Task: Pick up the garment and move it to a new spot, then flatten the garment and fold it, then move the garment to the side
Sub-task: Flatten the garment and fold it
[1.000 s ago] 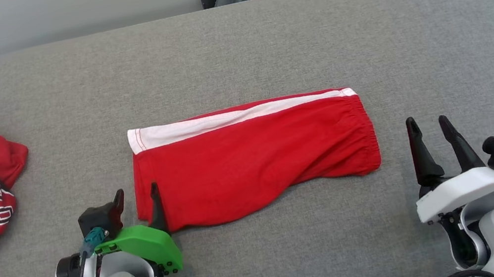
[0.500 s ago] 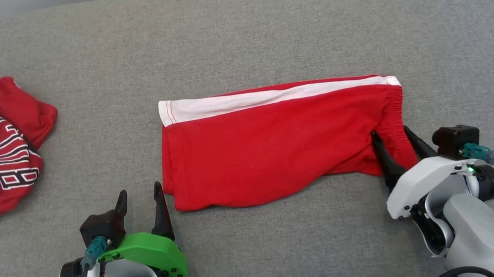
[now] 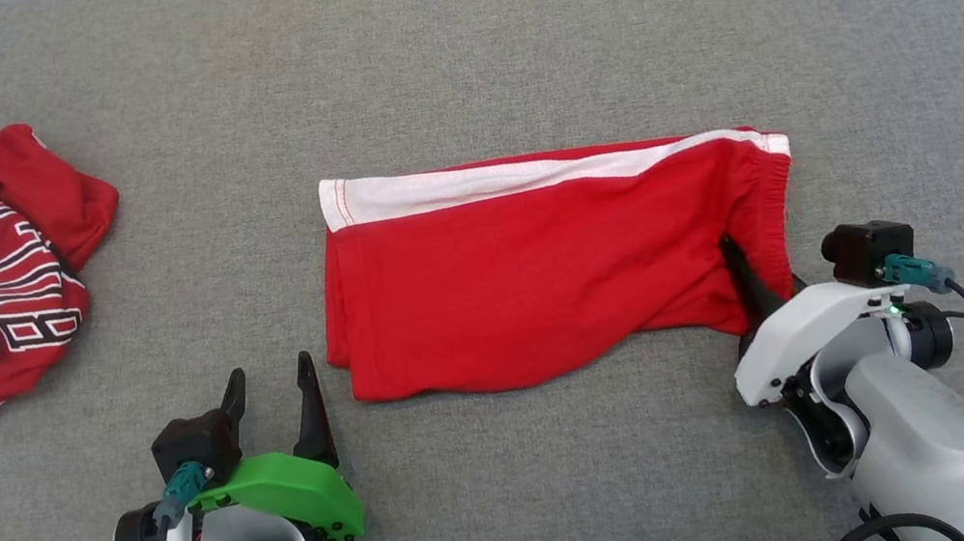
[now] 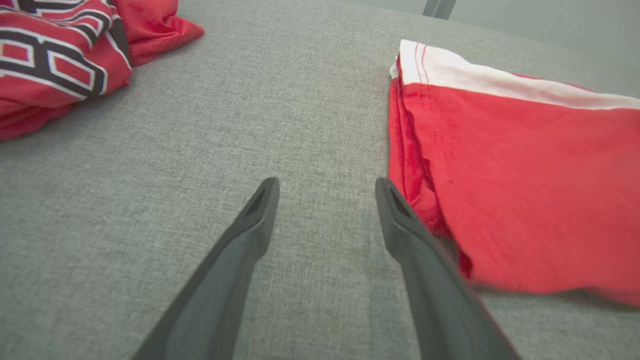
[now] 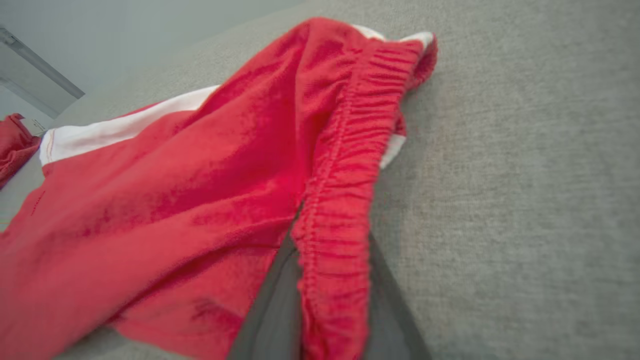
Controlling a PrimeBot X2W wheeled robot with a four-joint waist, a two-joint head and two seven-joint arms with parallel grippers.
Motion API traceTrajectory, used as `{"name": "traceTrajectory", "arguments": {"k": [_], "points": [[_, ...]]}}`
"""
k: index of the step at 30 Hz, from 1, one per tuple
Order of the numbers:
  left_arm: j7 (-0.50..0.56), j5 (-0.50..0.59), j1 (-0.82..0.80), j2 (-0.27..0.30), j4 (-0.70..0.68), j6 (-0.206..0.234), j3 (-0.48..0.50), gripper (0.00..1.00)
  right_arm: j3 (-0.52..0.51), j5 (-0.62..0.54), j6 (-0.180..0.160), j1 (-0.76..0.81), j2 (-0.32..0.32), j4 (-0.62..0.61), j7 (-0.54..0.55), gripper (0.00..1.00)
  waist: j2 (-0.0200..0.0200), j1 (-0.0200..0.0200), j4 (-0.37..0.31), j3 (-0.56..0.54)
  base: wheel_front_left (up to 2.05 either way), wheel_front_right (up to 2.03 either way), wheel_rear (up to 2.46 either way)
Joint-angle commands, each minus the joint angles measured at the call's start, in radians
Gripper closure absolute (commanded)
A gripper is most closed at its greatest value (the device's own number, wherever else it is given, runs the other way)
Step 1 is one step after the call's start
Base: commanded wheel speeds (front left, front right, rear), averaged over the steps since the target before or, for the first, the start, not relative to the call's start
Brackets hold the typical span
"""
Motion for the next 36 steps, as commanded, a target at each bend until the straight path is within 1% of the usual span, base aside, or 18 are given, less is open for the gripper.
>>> {"name": "traceTrajectory", "arguments": {"k": [1,9,10,14,16,18,22,25,28,32,36], "points": [[0.000,0.004,0.019,0.002,0.000,-0.002,0.004,0.00,-0.007,0.014,-0.001,0.030,0.007,0.031,0.020,1.00,0.0000,0.0000,-0.001,-0.001,0.00,0.00,0.00],[0.000,-0.006,0.040,0.002,0.003,-0.002,0.014,0.00,-0.144,0.031,-0.001,0.051,-0.066,-0.058,0.013,1.00,0.0000,0.0000,-0.024,-0.029,0.00,0.00,0.00],[0.000,-0.006,0.040,0.002,0.003,-0.002,0.014,0.00,-0.144,0.031,-0.001,0.051,-0.066,-0.058,0.013,1.00,0.0000,0.0000,-0.024,-0.029,0.00,0.00,0.00],[0.000,-0.013,0.050,0.002,0.004,-0.004,0.009,0.00,-0.180,0.021,-0.001,0.057,-0.102,-0.112,0.012,1.00,0.0000,0.0000,-0.046,-0.044,0.00,0.00,0.00],[0.000,-0.018,0.055,0.002,0.003,-0.003,0.001,0.00,-0.170,0.022,-0.001,0.055,-0.112,-0.143,0.012,1.00,0.0000,0.0000,-0.055,-0.050,0.00,0.00,0.00],[0.000,-0.021,0.057,0.003,0.002,-0.001,-0.008,0.00,-0.131,0.034,0.000,0.047,-0.111,-0.184,0.012,1.00,0.0000,0.0000,-0.061,-0.054,0.00,0.00,0.00],[0.000,-0.025,0.058,0.003,-0.015,-0.005,-0.024,0.00,0.010,0.073,0.000,0.022,-0.110,-0.265,0.031,1.00,0.0000,0.0000,-0.057,-0.060,0.00,0.00,0.00],[0.000,-0.036,0.062,0.003,-0.026,-0.002,-0.039,0.00,0.108,0.115,0.000,0.013,-0.101,-0.328,0.065,1.00,0.0000,0.0000,-0.037,-0.062,0.00,0.00,0.00],[0.000,-0.049,0.065,0.003,-0.035,0.002,-0.053,0.00,0.190,0.152,0.000,0.001,-0.092,-0.365,0.103,1.00,0.0000,0.0000,-0.004,-0.061,0.00,0.00,0.00],[0.000,-0.071,0.065,0.003,-0.048,0.007,-0.083,0.00,0.282,0.163,0.000,-0.019,-0.082,-0.358,0.131,1.00,0.0000,0.0000,0.059,-0.058,0.00,0.00,0.00],[0.000,-0.088,0.065,0.003,-0.058,0.013,-0.115,0.00,0.338,0.160,0.000,-0.051,-0.060,-0.298,0.124,1.00,0.0000,0.0000,0.114,-0.053,0.00,0.00,0.00]]}}
